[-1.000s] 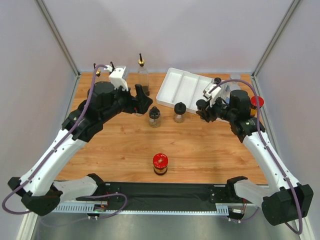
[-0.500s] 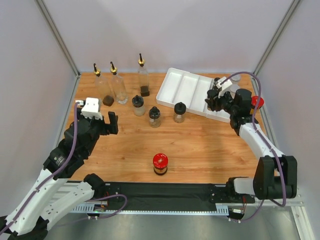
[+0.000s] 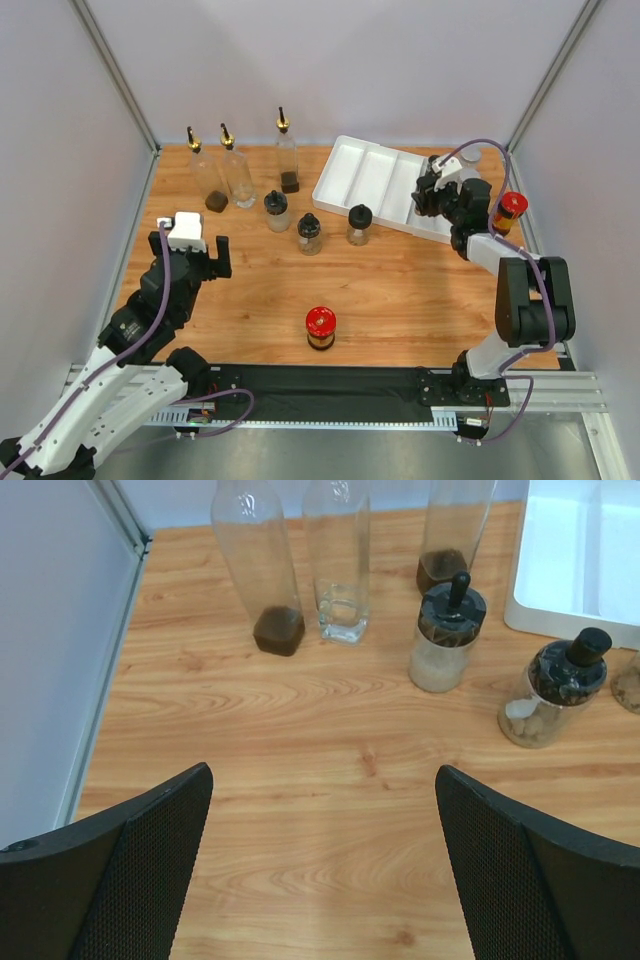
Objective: Organize the condiment bottles
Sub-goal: Place the bottle in the storage box.
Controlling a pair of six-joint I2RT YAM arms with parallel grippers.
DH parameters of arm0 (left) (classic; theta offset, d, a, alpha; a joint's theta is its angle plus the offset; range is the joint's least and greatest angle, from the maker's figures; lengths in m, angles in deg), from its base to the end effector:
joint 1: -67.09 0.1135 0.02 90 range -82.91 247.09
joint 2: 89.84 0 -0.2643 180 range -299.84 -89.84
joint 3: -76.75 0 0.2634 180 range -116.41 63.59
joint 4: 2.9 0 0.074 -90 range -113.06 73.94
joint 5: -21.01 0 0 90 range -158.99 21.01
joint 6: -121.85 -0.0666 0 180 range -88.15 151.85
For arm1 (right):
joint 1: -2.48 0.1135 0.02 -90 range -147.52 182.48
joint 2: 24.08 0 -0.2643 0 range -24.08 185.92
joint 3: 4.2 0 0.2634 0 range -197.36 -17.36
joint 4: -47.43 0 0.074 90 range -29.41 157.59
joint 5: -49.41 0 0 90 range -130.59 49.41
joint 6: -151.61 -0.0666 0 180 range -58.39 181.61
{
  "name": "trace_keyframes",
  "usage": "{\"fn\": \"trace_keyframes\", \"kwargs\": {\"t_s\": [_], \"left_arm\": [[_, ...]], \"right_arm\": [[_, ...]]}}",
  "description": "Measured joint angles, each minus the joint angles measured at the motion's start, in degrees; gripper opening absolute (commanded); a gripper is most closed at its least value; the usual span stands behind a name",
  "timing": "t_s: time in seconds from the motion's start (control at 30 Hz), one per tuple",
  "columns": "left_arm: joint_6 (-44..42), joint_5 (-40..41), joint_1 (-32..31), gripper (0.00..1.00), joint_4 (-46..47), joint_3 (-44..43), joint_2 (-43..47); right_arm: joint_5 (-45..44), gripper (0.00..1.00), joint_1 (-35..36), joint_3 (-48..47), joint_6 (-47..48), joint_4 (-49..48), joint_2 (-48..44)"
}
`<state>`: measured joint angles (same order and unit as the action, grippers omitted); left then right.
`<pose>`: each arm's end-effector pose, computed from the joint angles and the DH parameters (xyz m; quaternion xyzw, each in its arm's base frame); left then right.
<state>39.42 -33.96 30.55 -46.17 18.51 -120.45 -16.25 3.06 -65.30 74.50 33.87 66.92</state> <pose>0.1430 -0.0584 0.3356 0.0140 0.7811 0.0058 0.6242 0.3819 0.0313 0.2086 -0.2173 0.7622 0.1049 0.6007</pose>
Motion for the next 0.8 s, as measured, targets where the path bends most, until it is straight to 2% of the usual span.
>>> {"fn": "trace_keyframes", "kwargs": {"t_s": [0.27, 0.47, 0.8], "left_arm": [[0.0, 1.0, 0.0, 1.0, 0.8, 0.6, 1.1], [0.0, 1.4, 0.0, 1.0, 0.8, 0.8, 1.8], [0.0, 1.5, 0.0, 1.0, 0.7, 0.8, 2.1]], "right_arm": [[-2.6, 0.26, 0.0, -1.4, 0.1, -2.1, 6.2], [-3.9, 0.34, 0.0, -2.6, 0.9, -2.0, 8.4], [-3.9, 0.38, 0.0, -4.8, 1.1, -0.5, 10.2]]}}
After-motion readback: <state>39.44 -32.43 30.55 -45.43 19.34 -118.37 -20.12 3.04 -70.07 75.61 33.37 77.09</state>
